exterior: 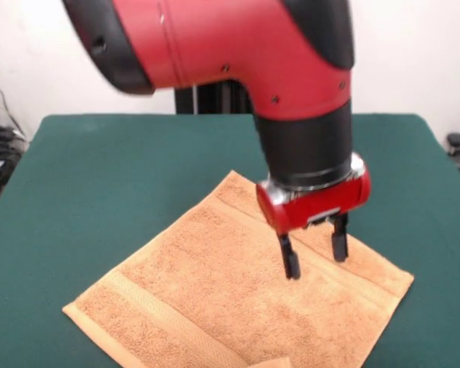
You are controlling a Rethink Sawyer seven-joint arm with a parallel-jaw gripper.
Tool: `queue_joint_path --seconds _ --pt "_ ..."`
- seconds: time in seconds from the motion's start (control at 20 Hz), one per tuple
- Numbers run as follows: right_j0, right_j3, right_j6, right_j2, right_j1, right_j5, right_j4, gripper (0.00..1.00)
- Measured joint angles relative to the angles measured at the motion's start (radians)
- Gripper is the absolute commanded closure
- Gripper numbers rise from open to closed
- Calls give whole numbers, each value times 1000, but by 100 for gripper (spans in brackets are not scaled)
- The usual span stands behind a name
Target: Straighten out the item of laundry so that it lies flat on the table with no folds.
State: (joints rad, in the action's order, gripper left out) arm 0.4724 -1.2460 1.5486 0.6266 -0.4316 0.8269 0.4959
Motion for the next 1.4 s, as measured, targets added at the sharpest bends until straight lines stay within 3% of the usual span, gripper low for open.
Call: queue_joint_path --seconds 0.5,0.75,1.05,1.4 --pt "2 -49 0 -39 -44 -84 -5 0" --pt "-29 -60 5 -114 -39 -163 -2 0" --pt "-109 -60 13 -227 -6 -231 1 0" --pt "-165 -50 13 -295 66 -280 -2 0"
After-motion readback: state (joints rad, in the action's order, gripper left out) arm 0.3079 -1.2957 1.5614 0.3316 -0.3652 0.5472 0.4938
